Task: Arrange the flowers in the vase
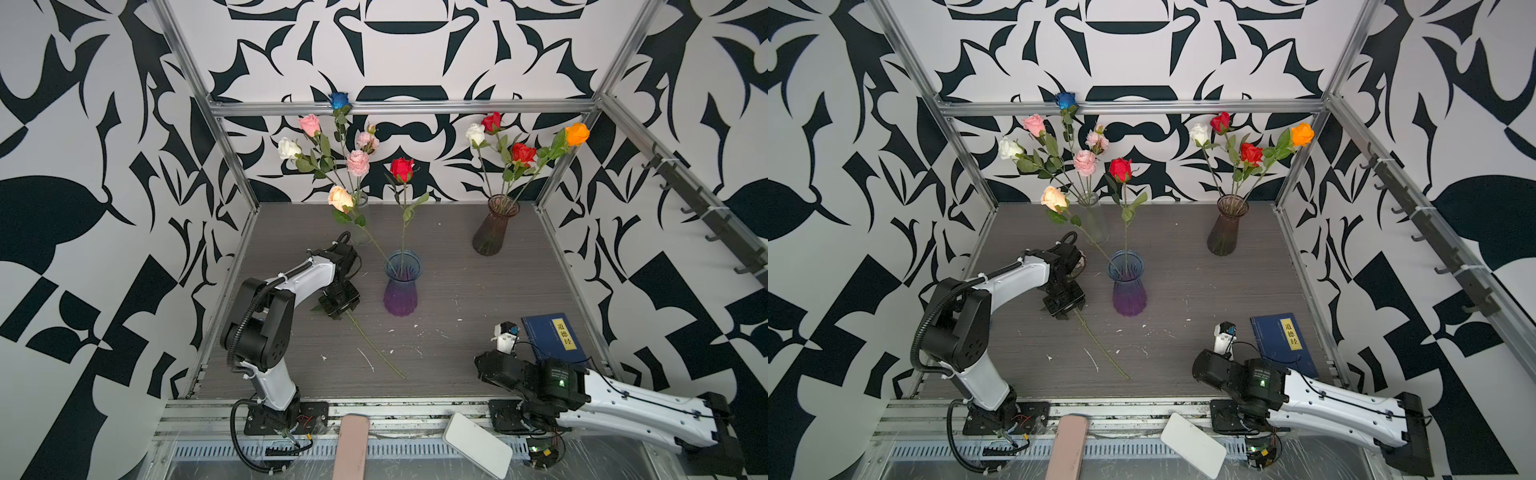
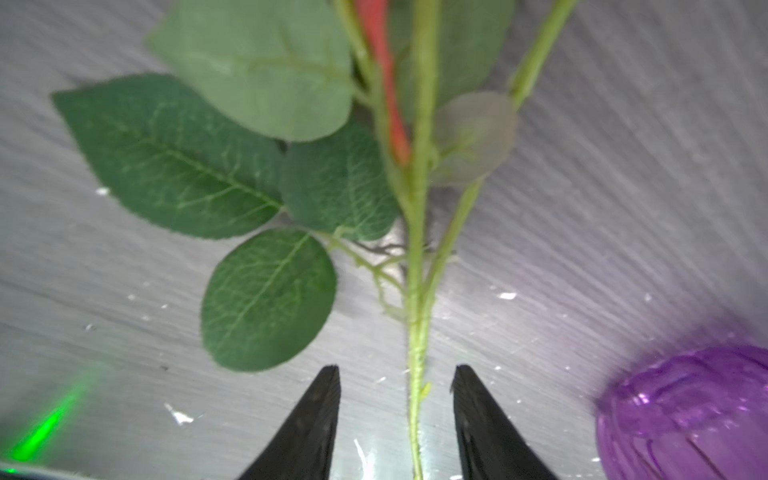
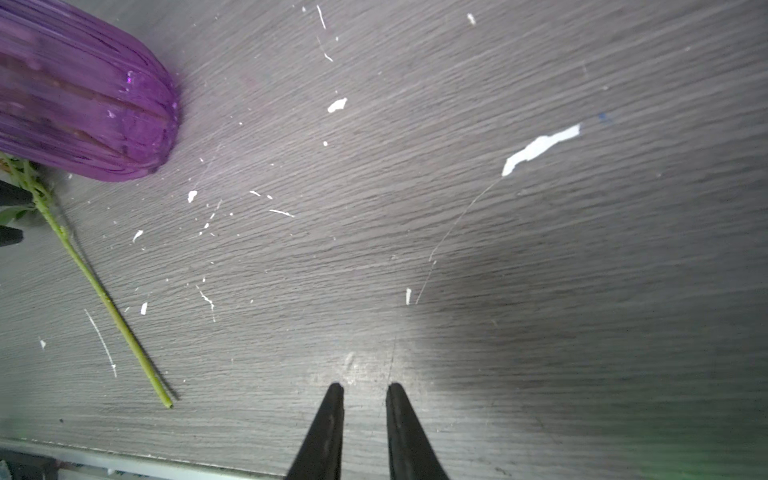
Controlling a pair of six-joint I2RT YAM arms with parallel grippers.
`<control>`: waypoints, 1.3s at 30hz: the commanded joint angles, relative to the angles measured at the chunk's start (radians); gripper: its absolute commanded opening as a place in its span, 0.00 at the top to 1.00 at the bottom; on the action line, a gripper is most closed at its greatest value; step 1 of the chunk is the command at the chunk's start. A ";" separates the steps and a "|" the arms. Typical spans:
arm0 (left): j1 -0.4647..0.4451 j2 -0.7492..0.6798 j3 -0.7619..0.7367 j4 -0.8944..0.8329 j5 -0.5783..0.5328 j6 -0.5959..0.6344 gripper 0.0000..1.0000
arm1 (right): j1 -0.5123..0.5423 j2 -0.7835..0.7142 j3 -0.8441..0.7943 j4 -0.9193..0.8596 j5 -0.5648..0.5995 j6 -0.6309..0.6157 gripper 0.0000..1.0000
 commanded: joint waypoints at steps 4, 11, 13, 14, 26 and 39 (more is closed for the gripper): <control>-0.017 0.046 0.022 -0.056 -0.005 -0.013 0.51 | -0.002 -0.005 -0.037 0.059 0.028 0.014 0.78; -0.018 0.096 0.013 -0.044 -0.010 0.000 0.54 | -0.002 -0.030 -0.074 0.083 0.034 0.024 0.79; -0.017 0.097 0.008 -0.042 -0.013 0.008 0.60 | -0.002 -0.034 -0.079 0.084 0.040 0.026 0.79; -0.018 0.093 0.005 -0.041 -0.013 0.012 0.66 | -0.002 -0.035 -0.079 0.084 0.043 0.026 0.79; 0.026 -0.008 0.038 -0.069 -0.022 0.023 1.00 | -0.005 -0.025 -0.056 0.084 0.085 0.020 0.80; 0.153 -0.424 -0.119 0.219 0.158 0.139 1.00 | -0.013 0.009 -0.052 0.107 0.136 0.093 0.83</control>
